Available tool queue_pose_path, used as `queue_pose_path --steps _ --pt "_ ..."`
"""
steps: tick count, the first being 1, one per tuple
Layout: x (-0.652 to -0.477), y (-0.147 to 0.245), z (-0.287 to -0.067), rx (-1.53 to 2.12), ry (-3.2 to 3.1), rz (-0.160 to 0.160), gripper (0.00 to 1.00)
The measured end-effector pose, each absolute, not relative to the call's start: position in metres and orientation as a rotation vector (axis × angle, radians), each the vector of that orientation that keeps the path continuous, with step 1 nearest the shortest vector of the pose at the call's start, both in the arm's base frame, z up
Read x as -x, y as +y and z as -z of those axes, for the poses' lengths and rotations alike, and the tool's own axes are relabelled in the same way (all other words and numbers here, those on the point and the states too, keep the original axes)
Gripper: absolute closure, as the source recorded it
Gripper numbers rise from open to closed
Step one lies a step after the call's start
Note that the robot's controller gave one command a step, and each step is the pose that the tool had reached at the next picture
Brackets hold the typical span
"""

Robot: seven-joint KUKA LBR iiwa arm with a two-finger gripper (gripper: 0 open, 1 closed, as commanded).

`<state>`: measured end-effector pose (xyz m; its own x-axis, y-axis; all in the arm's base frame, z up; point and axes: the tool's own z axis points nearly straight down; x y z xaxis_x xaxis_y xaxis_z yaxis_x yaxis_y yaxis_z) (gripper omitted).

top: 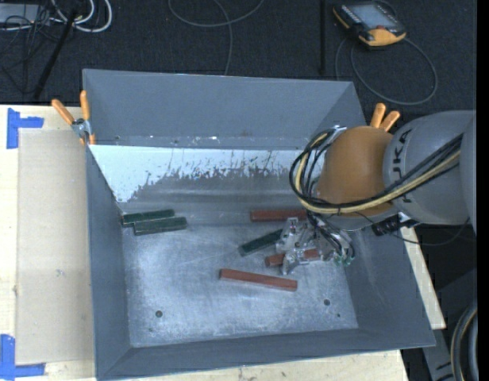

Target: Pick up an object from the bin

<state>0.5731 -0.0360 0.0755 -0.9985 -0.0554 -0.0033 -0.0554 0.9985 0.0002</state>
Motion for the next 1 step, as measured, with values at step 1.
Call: queue_pose_path --steps 1 --pt "-0.5732 -0.036 -0.0755 0.088 3.137 0.0 1.0"
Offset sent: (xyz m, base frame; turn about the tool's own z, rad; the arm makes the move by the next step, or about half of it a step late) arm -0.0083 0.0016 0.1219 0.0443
